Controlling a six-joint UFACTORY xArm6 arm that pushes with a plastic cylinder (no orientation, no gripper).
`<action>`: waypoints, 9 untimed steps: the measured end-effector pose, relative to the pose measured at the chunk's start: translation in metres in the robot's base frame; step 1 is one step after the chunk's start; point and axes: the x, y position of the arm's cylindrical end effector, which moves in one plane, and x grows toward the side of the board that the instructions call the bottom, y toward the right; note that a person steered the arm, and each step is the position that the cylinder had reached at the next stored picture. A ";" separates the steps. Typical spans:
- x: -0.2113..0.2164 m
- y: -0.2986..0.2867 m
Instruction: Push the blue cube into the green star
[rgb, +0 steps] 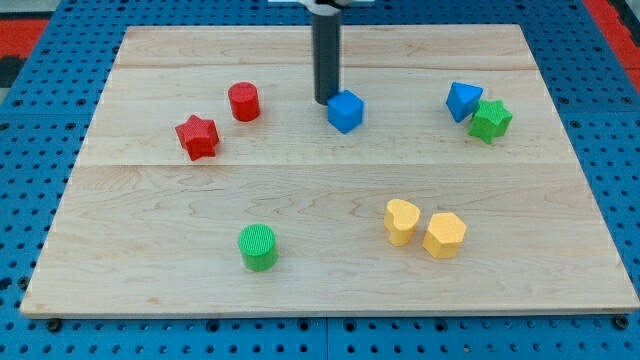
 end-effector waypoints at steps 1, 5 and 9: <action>0.014 0.062; 0.093 0.070; 0.055 0.097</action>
